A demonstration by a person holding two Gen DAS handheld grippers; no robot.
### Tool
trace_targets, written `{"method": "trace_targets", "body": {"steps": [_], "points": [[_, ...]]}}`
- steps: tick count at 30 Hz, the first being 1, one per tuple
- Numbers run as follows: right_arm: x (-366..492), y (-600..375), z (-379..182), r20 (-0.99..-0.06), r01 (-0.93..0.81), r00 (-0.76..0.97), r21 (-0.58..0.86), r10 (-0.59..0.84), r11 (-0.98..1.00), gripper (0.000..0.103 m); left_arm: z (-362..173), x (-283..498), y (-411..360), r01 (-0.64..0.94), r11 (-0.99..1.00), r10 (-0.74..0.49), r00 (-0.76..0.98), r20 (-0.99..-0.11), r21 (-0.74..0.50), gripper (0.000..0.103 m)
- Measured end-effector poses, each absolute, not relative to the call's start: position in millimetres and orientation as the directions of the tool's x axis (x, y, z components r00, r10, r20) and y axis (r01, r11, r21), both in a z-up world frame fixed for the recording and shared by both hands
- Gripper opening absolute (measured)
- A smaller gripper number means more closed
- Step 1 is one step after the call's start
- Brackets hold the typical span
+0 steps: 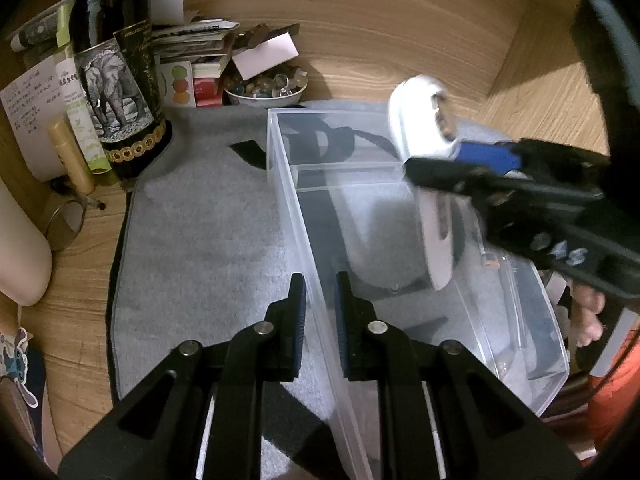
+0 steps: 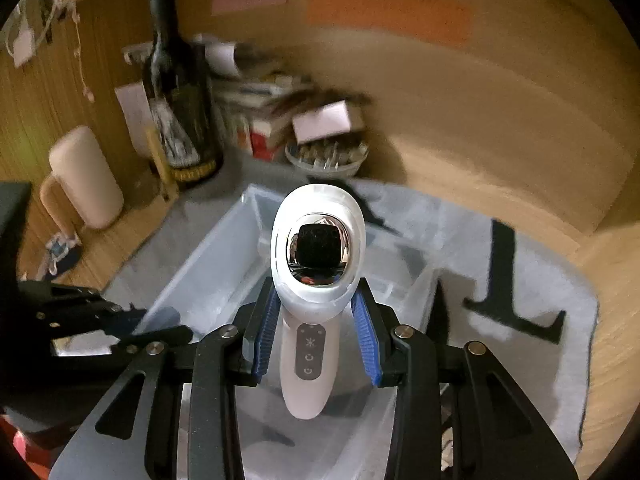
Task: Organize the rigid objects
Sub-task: 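Lift the white device with the right gripper and release it into the clear box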
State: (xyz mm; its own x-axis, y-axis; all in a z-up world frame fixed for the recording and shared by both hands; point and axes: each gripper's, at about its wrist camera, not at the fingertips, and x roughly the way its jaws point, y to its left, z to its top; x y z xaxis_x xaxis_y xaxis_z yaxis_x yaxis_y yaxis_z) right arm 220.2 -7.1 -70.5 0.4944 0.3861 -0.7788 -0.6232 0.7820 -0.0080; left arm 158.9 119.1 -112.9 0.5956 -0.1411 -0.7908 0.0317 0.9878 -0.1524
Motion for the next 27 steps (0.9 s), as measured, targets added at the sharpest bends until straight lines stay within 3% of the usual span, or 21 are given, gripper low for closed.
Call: {"method": "trace_targets", "body": {"steps": [9,18,22,27], "points": [[232.8,3.1,-95.2,-0.857,-0.655,0.402,-0.023,0.322,0.756,0.034,-112.4,156.4,117.9,0.033,0.988,-0.140,0.600,-0.788,-0.150,0.015],[233.0,-7.4,-93.2,-0.845,-0.641,0.419,-0.016,0.332,0.767,0.035,-112.3,156.4,117.8,0.030,0.988,-0.138,0.598,-0.789,-0.150,0.015],[226.1,-10.8,-78.2,-0.800,-0.627,0.500,-0.070,0.332,0.775,0.057,-111.6,155.9,116.6,0.029,0.989,-0.131,0.599,-0.790,-0.142,0.015],[220.0,-22.3,-57.8,-0.754,-0.614,0.554,-0.084,0.353,0.785,0.059,-112.9,157.1,117.5,0.025,0.989,-0.130,0.596,-0.793,-0.143,0.015]]}}
